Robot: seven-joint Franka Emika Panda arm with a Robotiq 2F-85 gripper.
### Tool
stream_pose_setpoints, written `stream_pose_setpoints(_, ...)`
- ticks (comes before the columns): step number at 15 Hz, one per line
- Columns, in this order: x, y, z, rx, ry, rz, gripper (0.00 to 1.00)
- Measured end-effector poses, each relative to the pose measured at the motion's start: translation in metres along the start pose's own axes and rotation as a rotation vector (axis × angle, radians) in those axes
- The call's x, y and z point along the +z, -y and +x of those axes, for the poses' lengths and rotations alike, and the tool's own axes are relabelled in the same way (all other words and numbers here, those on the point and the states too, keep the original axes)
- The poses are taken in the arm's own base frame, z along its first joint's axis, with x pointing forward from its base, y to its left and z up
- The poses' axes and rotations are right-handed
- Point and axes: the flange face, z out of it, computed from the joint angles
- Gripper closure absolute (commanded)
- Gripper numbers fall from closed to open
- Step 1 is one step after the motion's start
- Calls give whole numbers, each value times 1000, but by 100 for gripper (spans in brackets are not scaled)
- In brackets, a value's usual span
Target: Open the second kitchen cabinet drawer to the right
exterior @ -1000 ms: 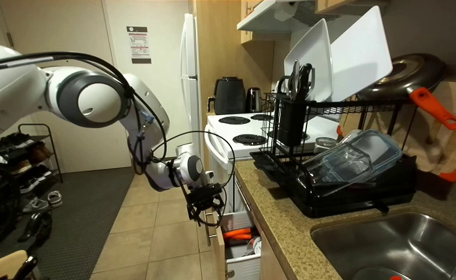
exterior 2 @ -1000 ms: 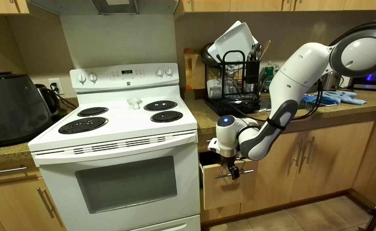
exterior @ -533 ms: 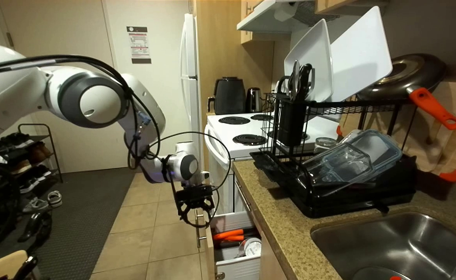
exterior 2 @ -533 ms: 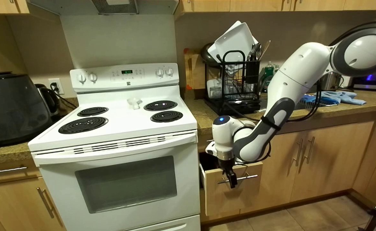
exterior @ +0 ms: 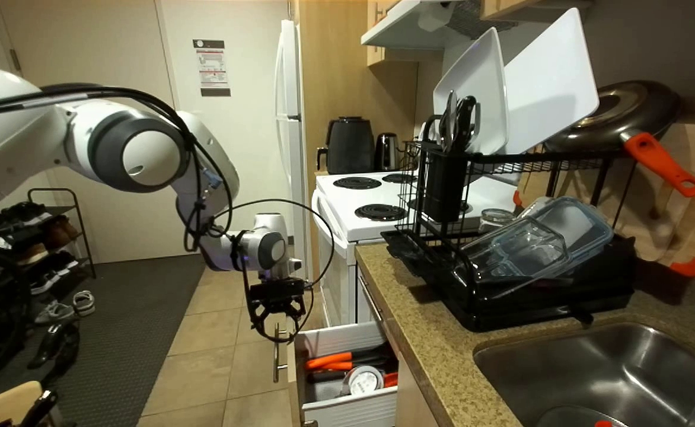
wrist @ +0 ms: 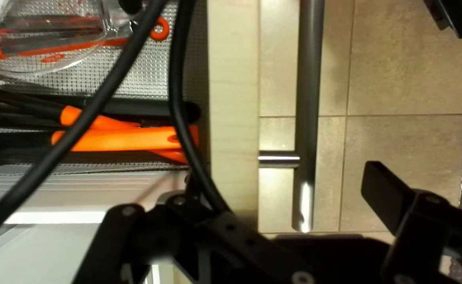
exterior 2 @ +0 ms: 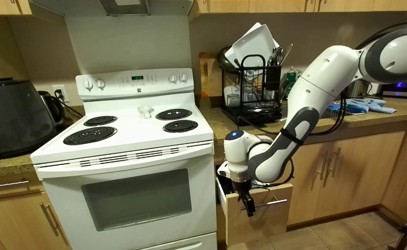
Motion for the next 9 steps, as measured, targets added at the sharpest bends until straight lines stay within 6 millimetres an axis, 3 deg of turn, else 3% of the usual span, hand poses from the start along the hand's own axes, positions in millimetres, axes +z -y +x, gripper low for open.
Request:
stream_pose_setpoints(4,3,20,1,-18,29,25,0)
stream_pose_setpoints(9,8,51,-21,-53,84,56,0)
